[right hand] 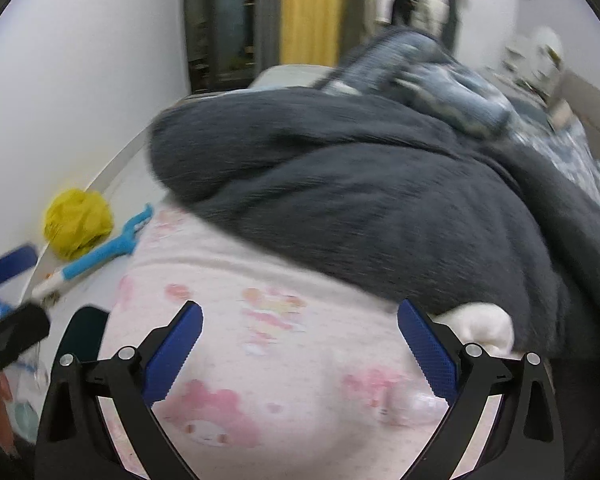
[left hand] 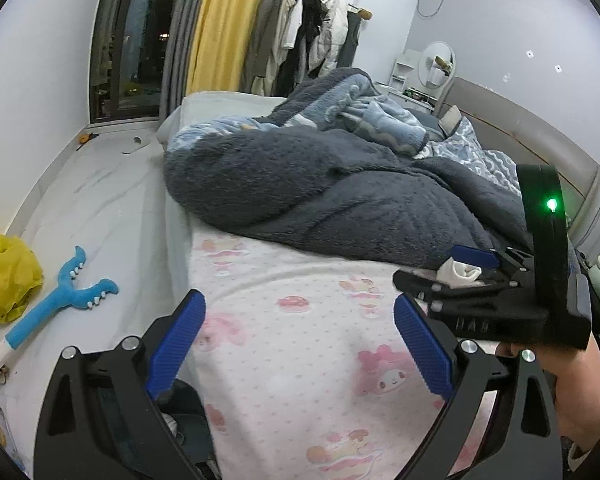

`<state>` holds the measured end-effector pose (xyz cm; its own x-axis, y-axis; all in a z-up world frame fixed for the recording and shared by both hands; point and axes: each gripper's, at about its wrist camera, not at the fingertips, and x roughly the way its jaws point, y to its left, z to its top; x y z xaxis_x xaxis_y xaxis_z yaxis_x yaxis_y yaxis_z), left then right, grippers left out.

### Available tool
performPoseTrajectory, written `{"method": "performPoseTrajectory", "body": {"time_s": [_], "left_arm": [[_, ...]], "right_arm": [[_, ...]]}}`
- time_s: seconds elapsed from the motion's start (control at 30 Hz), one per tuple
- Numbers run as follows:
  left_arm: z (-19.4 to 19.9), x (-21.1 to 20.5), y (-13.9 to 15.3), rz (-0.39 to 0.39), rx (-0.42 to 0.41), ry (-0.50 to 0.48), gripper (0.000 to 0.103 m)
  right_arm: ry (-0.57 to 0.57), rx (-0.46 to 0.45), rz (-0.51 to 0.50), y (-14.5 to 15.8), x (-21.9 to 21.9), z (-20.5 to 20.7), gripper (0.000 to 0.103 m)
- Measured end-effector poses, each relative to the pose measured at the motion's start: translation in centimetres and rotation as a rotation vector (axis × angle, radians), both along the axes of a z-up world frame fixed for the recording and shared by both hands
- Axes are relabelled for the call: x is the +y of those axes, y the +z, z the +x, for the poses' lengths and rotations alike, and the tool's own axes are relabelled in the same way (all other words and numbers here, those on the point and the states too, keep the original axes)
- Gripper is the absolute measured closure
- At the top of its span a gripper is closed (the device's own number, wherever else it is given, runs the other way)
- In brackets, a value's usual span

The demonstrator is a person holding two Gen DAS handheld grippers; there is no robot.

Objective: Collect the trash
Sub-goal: 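Move both grippers back over the bed toward the sock and bubble wrap, then close the right gripper on the white sock while the left gripper grasps the bubble wrap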

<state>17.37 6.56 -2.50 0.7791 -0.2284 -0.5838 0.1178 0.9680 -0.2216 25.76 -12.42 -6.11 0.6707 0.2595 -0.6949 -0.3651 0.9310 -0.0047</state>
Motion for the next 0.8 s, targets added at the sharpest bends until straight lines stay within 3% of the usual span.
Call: {"method": "performPoseTrajectory", "body": {"time_s": [0.33,0.8], "left_arm": [[1.2,-3.0,-0.6,0.013,0.014,-0.037,0.006],[2.5,-7.0,-1.6,0.045,0.034,-0.088,0.006]], "right_arm": [[-0.155,0.037,0.024,-1.4,-5.9,2.3,0.004],[-0.158,0.052,0.068,-3.0,-9.6,4.4,0.004]]}}
